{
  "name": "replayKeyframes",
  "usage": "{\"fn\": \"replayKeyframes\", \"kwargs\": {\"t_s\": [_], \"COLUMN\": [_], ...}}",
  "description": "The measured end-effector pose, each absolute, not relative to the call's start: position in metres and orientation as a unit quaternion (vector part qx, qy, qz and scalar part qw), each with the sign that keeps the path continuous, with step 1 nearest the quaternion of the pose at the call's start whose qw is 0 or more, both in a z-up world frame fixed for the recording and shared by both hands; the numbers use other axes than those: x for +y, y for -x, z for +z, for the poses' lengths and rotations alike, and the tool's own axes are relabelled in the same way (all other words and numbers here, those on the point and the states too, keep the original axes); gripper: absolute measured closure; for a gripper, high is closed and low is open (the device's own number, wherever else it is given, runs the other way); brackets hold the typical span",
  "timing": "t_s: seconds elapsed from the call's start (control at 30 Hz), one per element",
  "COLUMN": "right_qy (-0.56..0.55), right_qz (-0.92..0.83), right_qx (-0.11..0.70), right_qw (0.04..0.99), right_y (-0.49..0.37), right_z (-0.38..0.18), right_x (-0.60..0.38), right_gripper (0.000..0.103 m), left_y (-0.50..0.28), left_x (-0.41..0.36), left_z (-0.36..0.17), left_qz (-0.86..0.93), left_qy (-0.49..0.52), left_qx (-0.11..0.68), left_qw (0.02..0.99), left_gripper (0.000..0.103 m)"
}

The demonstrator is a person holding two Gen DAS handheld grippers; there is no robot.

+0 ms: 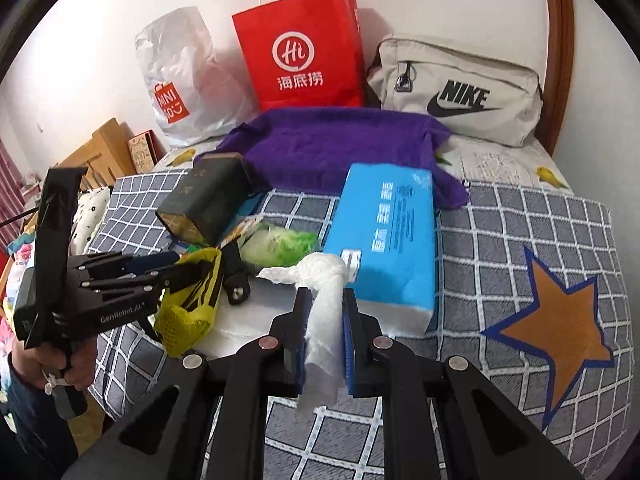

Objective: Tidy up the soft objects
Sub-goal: 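Grasp the white tissue with the right tool while the left tool grasps the yellow mesh bag, then carry the tissue in the right tool while the left tool carries the yellow bag over the purple towel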

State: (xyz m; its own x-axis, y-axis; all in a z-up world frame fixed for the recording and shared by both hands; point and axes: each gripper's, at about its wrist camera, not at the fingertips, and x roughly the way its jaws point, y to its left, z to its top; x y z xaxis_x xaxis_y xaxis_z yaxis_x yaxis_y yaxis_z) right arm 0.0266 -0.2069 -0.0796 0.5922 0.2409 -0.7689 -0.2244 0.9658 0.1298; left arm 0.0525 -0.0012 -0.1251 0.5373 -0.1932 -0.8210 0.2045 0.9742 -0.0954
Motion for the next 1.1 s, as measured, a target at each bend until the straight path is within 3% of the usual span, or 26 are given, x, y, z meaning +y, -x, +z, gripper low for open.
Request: {"fn": "replayKeyframes", "kwargs": {"t_s": [0.07, 0.2, 1.1], "right_qy": [-0.005, -0.001, -0.011], "right_qz": [0.130, 0.121, 0.075], "right_qx": [0.429, 0.422, 0.379], "right_qw": [0.894, 0.899, 0.922], "right_y": [-0.028, -0.034, -0.093], "right_z": [-0.076, -0.070, -0.025], "right_x": [-0.206, -0.206, -0.221], "right_gripper": [0.089, 0.089, 0.089], "left_y": [-0.052, -0.051, -0.086], "left_x": [0.002, 0.006, 0.029], "left_z": [-0.121, -0.110, -0.031], "left_qz": [-0.114, -0.108, -0.062], "left_qy": [-0.005, -0.015, -0.030], "left_qx": [0.465, 0.455, 0.389], "left_qw": [0.878, 0.884, 0.918], "left_gripper": [0.091, 0.093, 0.094]}}
